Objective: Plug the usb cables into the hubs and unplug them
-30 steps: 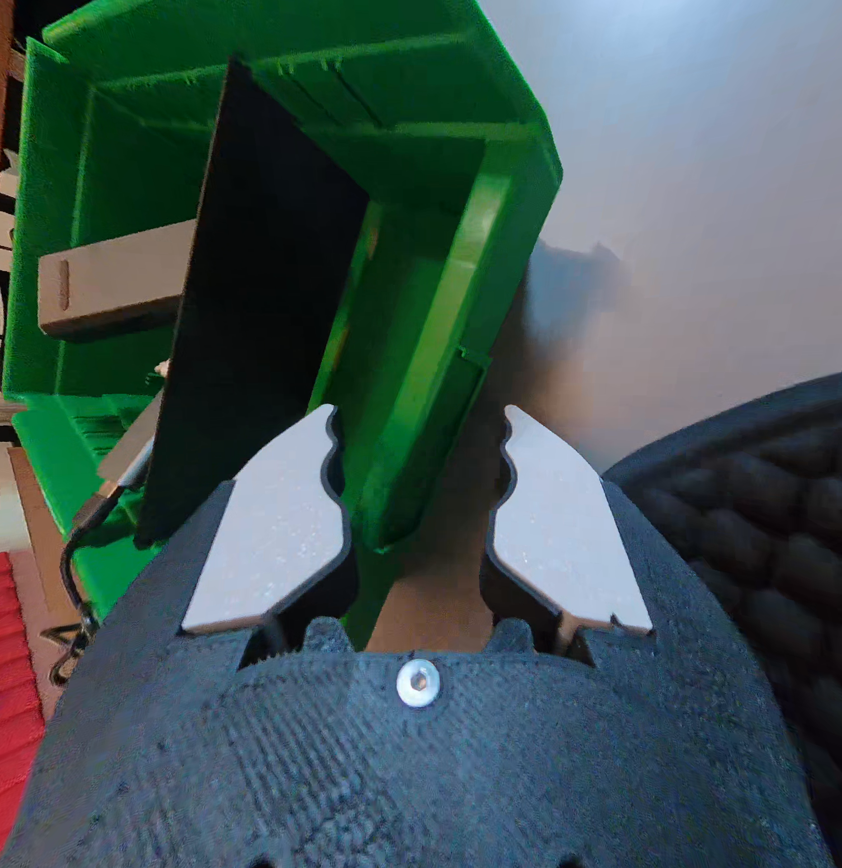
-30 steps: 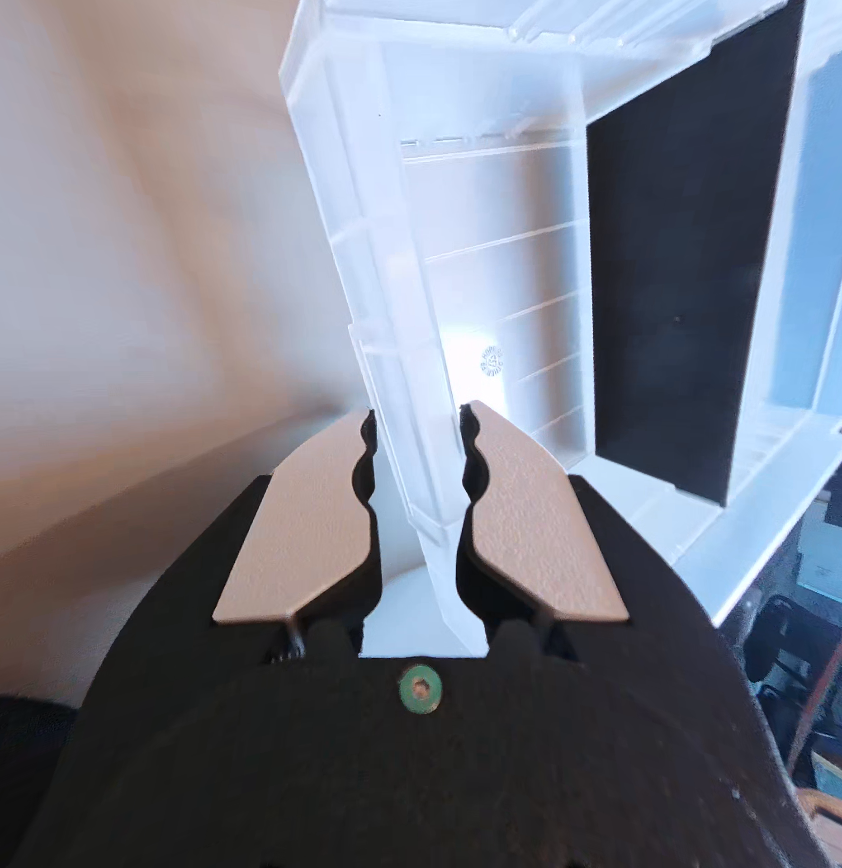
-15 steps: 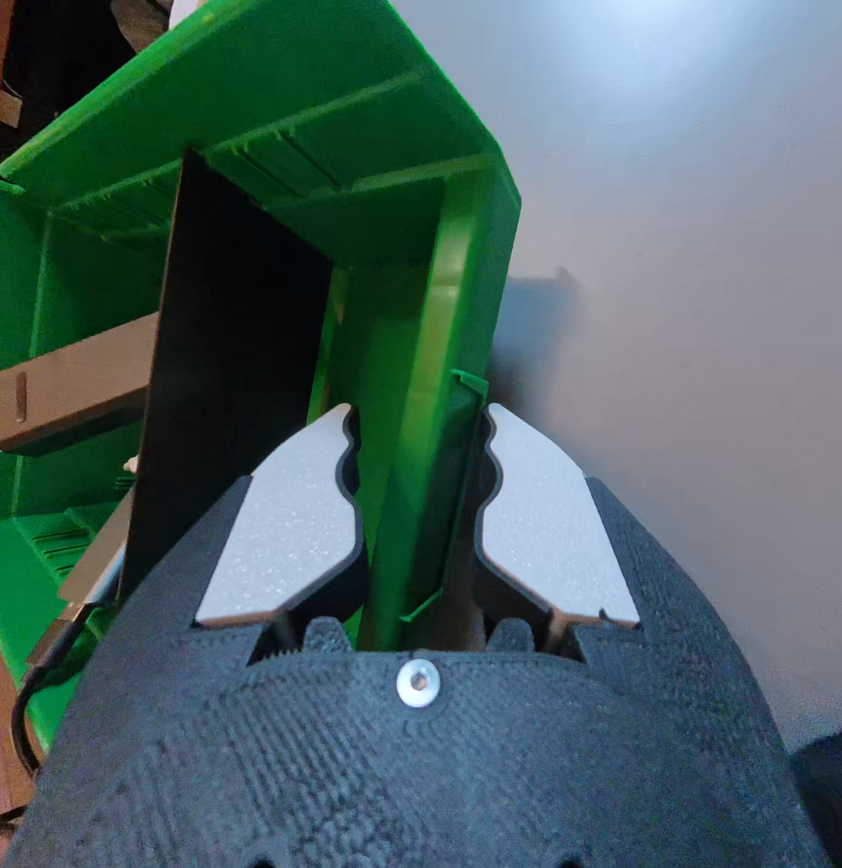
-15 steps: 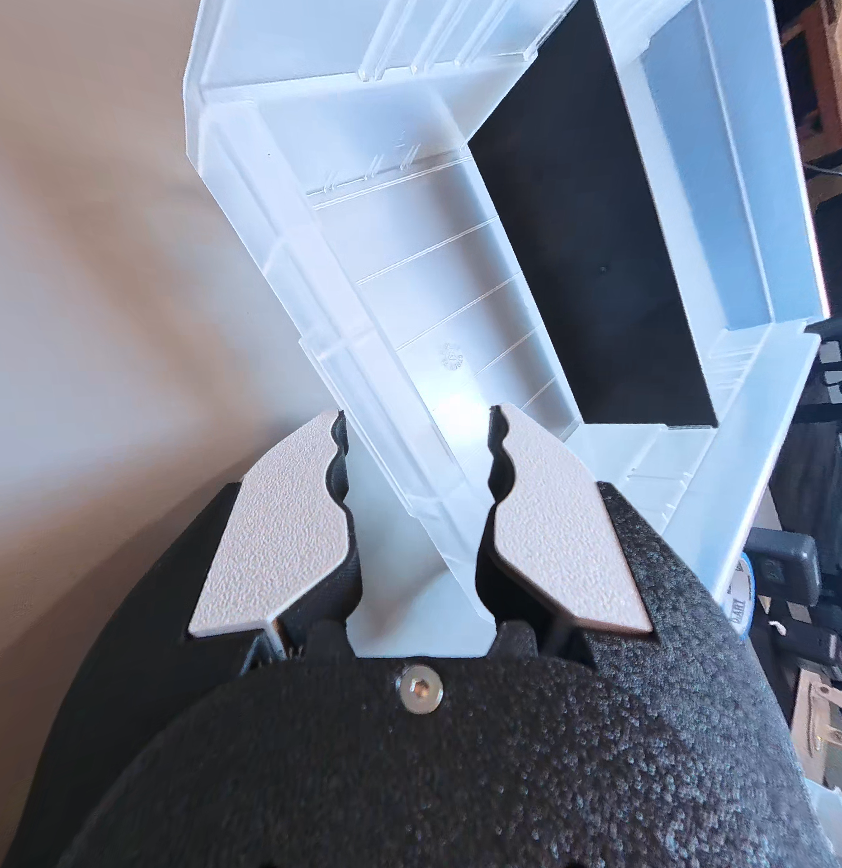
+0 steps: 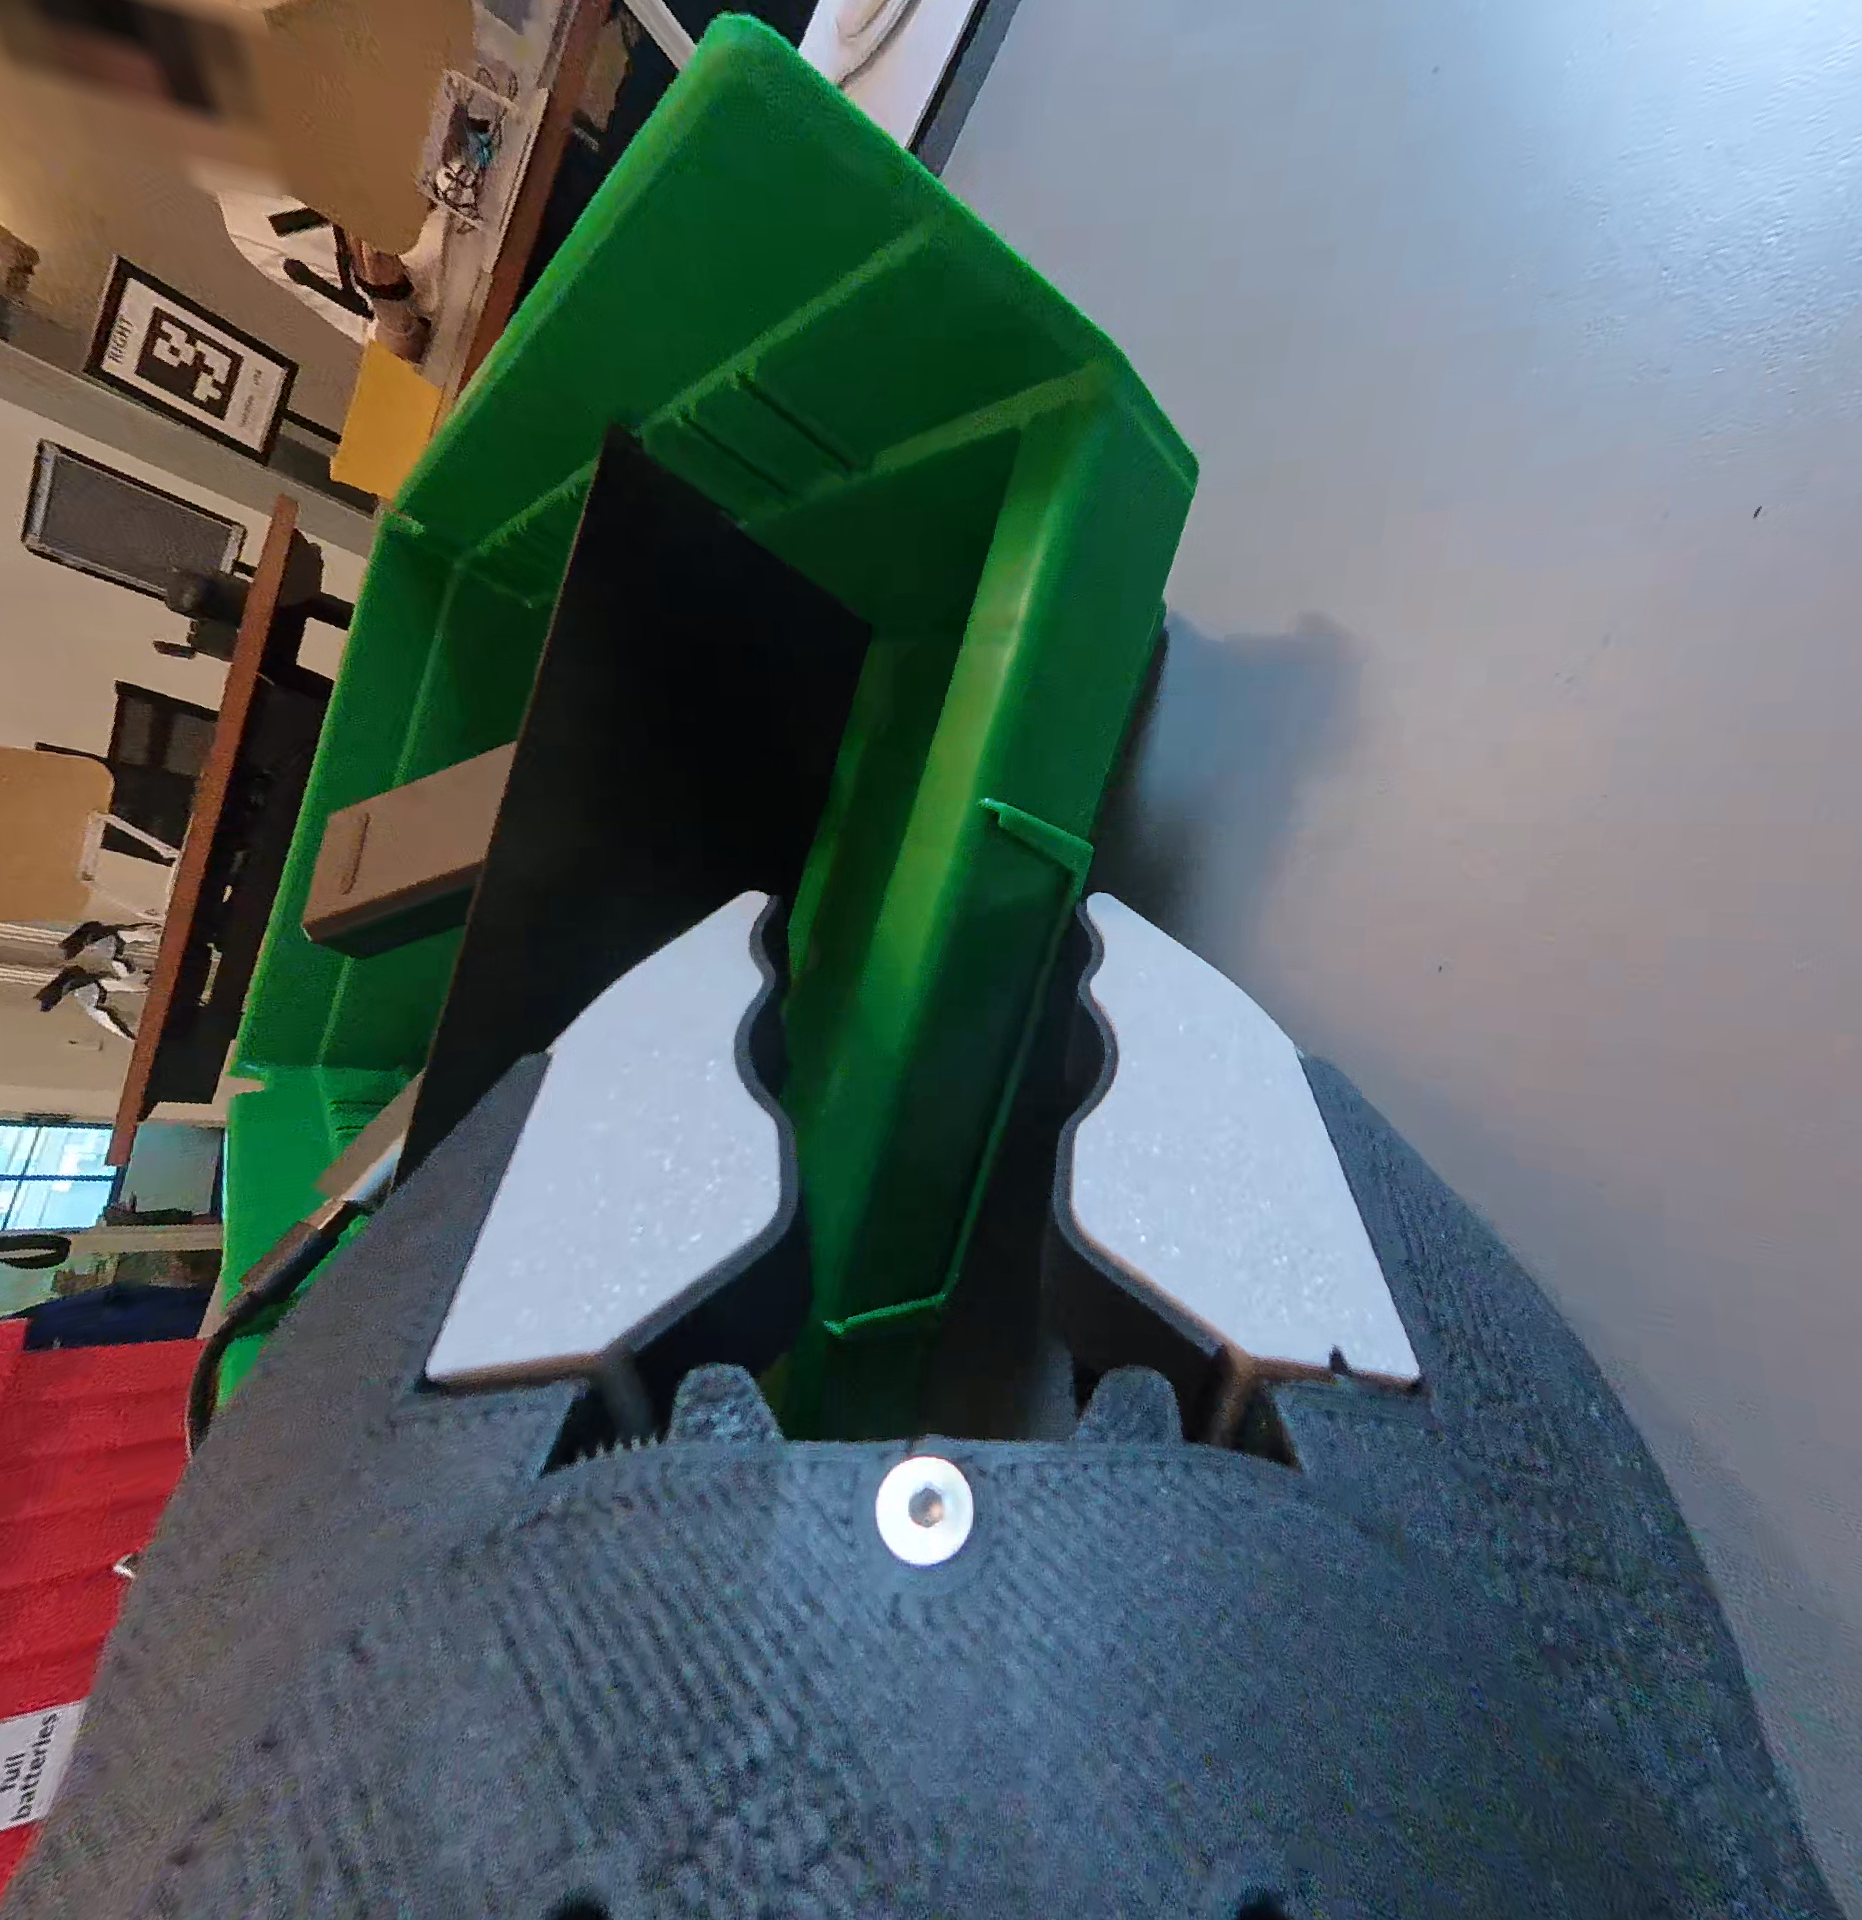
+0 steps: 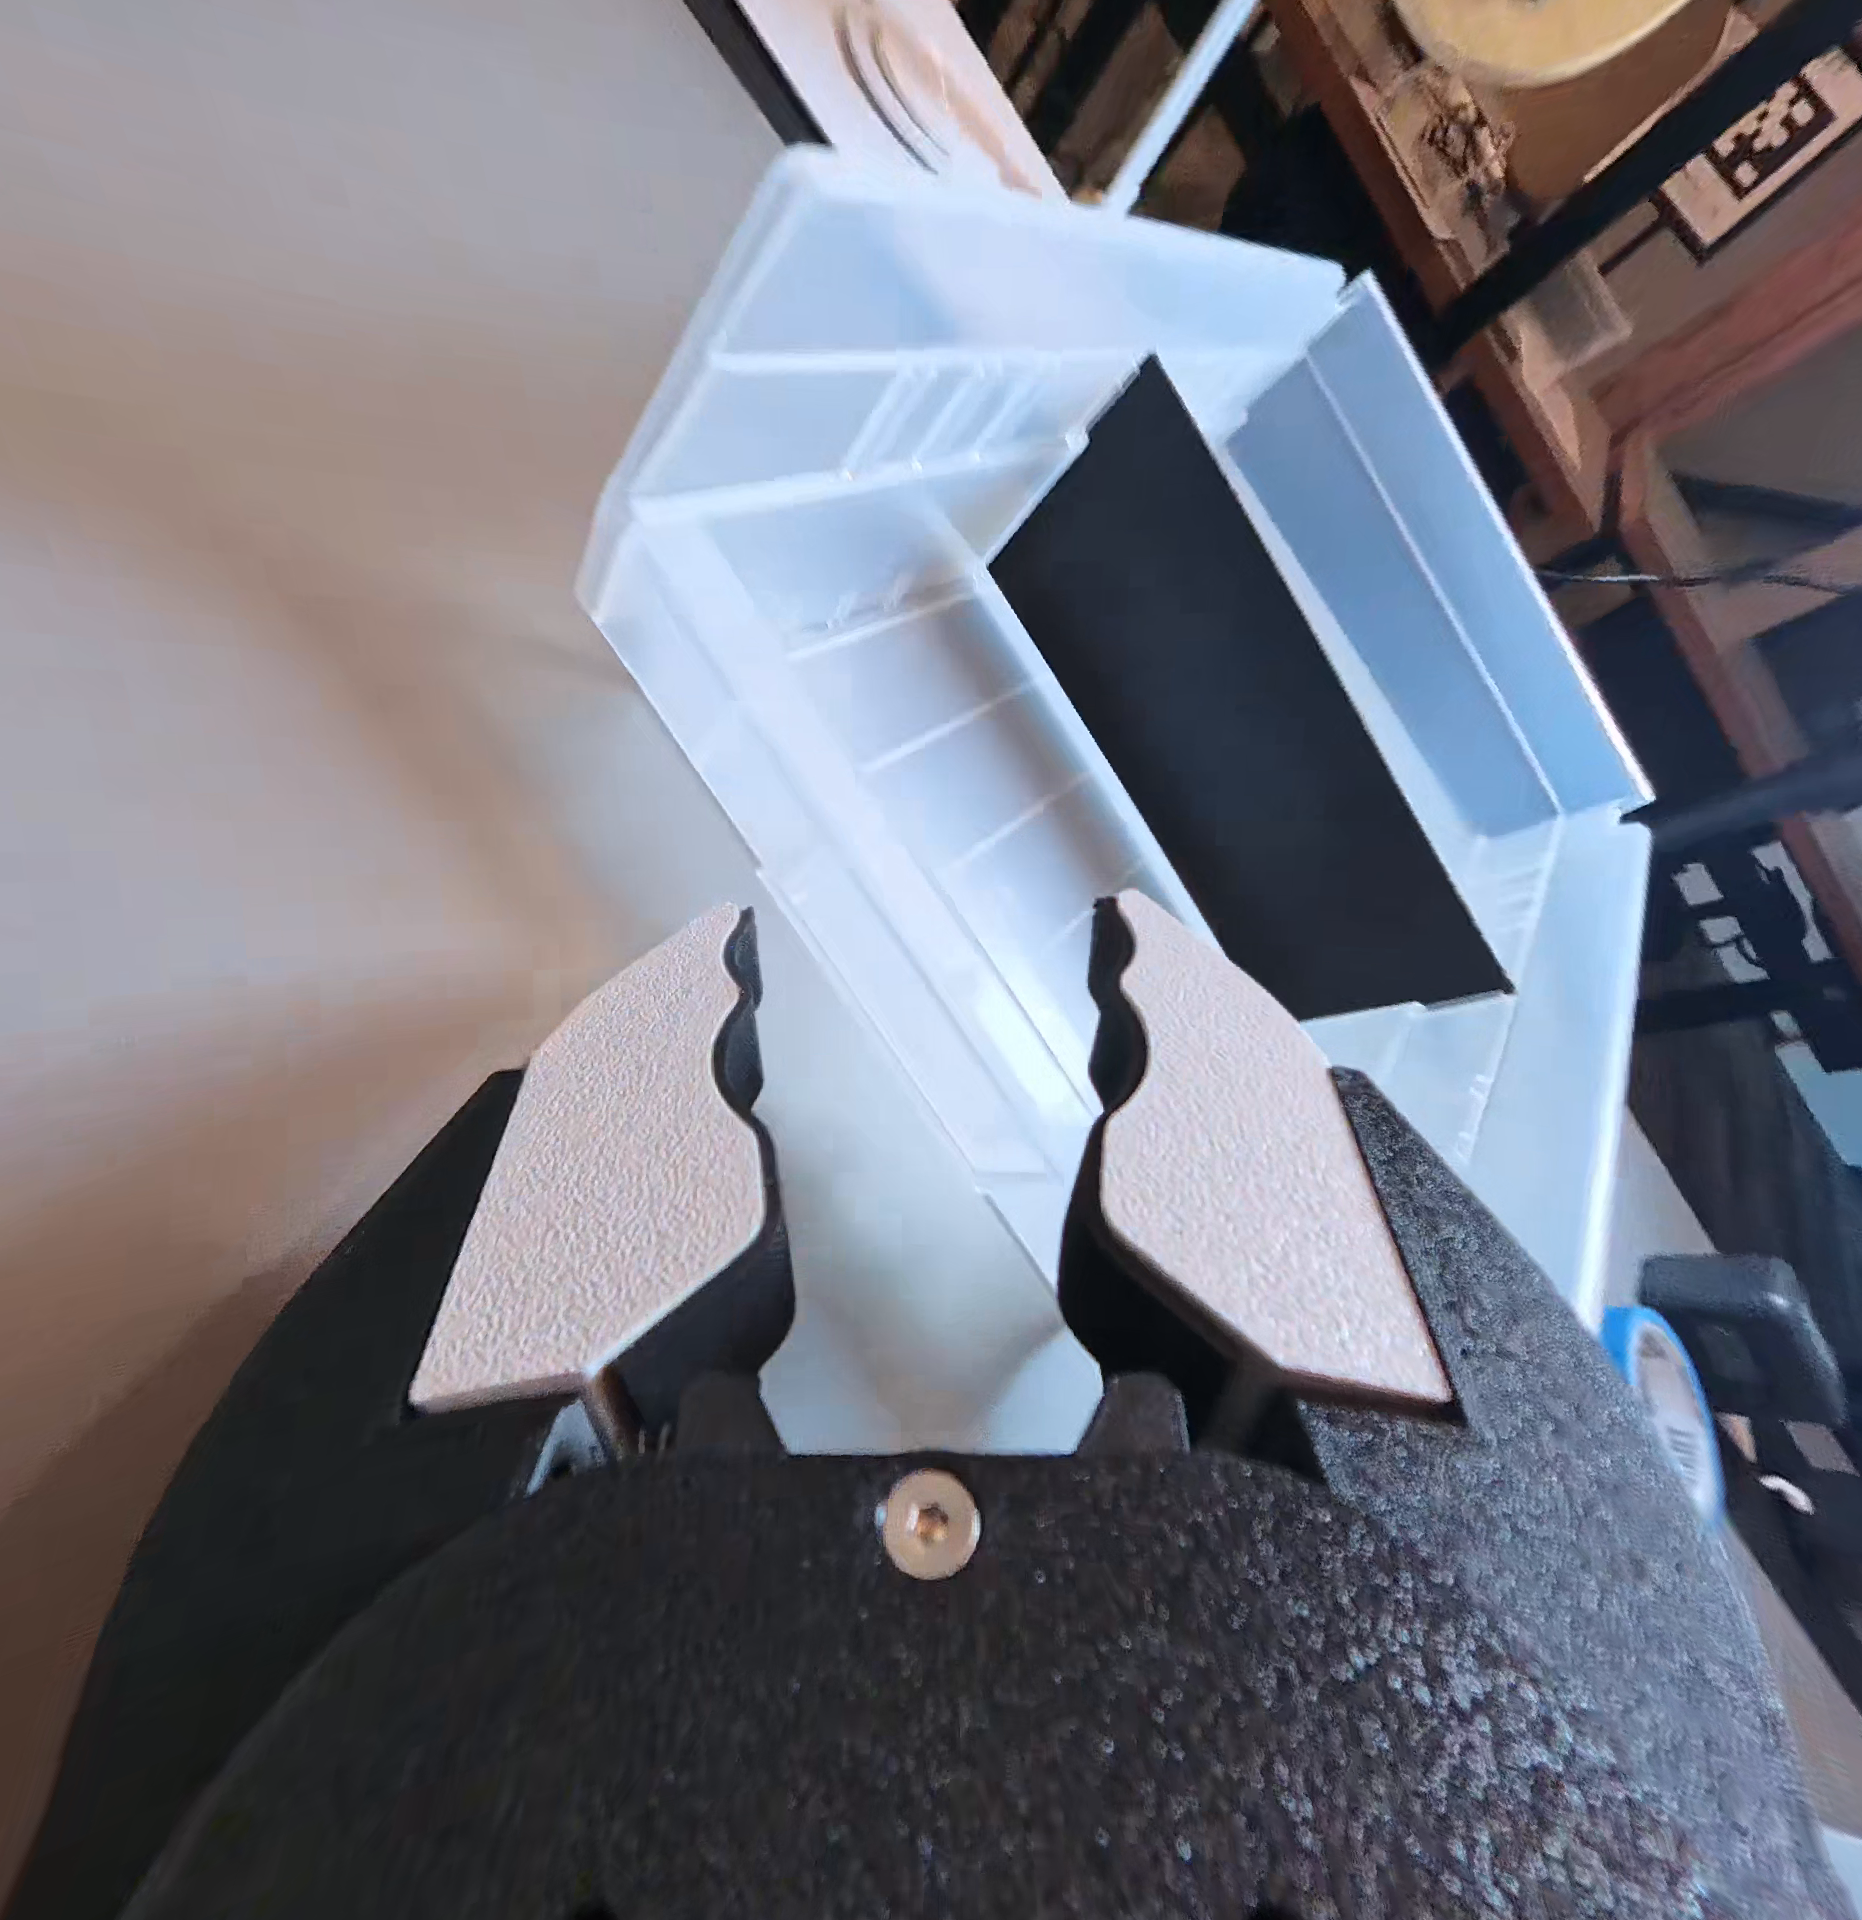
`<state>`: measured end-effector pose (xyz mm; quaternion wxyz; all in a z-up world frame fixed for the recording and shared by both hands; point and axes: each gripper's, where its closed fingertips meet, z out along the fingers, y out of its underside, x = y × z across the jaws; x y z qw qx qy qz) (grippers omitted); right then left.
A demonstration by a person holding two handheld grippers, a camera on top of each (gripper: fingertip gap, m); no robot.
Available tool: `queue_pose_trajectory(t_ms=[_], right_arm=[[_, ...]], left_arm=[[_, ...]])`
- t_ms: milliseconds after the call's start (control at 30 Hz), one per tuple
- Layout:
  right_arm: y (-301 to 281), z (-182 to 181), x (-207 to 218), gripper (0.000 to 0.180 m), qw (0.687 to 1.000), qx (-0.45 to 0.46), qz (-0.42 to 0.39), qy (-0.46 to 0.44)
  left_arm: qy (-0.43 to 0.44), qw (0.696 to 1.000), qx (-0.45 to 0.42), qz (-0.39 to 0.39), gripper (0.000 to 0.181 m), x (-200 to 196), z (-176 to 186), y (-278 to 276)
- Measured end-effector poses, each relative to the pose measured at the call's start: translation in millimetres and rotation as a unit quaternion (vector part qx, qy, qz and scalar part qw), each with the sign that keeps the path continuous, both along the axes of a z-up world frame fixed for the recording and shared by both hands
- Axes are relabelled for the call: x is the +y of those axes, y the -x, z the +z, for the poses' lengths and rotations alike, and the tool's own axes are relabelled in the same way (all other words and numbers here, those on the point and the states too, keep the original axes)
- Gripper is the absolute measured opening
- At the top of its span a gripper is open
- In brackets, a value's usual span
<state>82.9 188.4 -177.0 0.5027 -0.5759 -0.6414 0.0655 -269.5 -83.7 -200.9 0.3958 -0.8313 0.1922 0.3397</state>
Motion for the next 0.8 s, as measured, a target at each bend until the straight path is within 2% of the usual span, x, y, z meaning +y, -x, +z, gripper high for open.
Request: queue_pose_trajectory(t_ms=[167,233,300,467,633,800], right_arm=[[11,29,-27,0.061,0.994,0.105,0.029,0.024],[13,42,-32,0.060,0.985,0.158,0.033,0.051],[13,51,-30,0.060,0.977,0.198,0.029,0.076],[9,56,-24,0.060,0.968,0.234,0.015,0.092],[5,65,-18,0.059,0.959,0.262,0.010,0.107],[-2,65,-16,0.052,0.955,0.271,0.011,0.122]], left_arm=[[-0.051,0.997,-0.063,0.007,0.058,-2,13,-8],[-0.092,0.992,-0.091,0.003,0.051,0,29,-17],[-0.138,0.983,-0.121,0.002,0.053,2,49,-23],[-0.206,0.962,-0.180,0.028,0.053,9,82,-22],[-0.239,0.944,-0.211,0.080,0.052,22,116,13],[-0.220,0.920,-0.282,0.160,0.056,44,153,85]])
